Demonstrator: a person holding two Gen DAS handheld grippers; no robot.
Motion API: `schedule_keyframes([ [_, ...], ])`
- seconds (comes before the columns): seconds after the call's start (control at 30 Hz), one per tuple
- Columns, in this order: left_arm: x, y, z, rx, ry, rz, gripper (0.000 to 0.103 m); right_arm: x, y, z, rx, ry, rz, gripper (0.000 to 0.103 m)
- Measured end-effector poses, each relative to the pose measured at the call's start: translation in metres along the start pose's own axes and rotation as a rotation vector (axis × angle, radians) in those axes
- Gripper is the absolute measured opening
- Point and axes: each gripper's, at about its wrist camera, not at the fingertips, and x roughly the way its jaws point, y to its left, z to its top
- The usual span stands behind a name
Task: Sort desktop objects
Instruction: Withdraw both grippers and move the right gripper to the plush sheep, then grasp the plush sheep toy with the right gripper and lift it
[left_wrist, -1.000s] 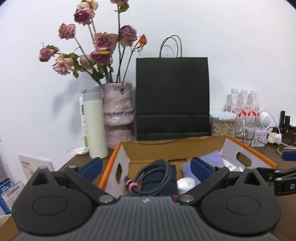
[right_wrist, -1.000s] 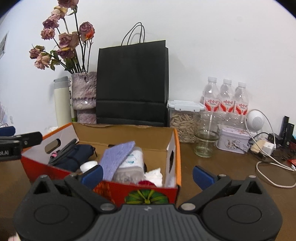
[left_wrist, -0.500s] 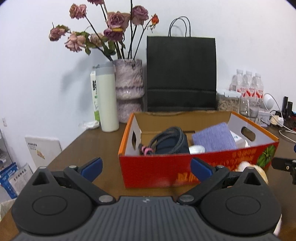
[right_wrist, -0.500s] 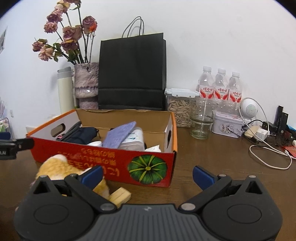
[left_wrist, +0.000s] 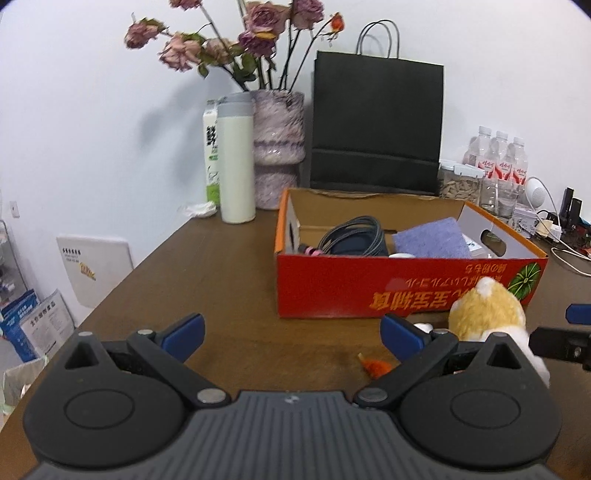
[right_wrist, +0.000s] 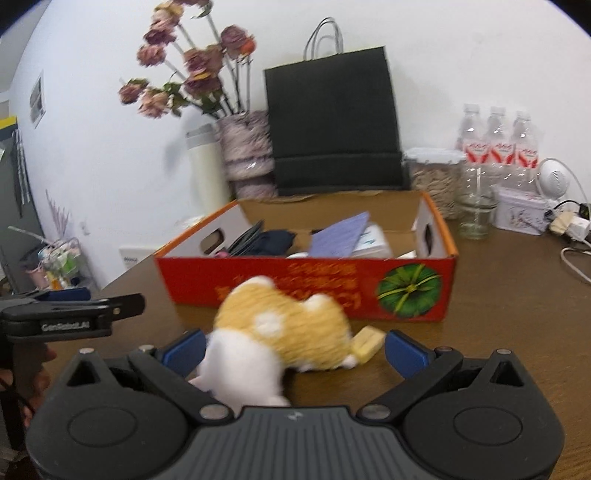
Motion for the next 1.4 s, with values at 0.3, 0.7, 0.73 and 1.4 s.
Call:
schedule_keyframes([
  [0.3,0.003,0.017,-0.010,-0.019,0.025,0.012,0.103,0.019,0.016,-0.004,0.081,0.084,0.005,0.103],
  [0.7,0.007,0.022,-0.014,-0.022,0.047,-0.016,0.103,0.041,0.017,-0.007,0.130,0.141,-0.001,0.071],
  [0.73,0.007,0.022,-0.014,-0.021,0.049,-0.016,0.103,0.041,0.017,-0.007,0.132,0.145,0.001,0.066],
  [1.4,0.020,-0.022,-0.018,0.055,0.117,-0.063,0.103,0.001,-0.009,-0.003,0.113,-0.022,0.044,0.048],
])
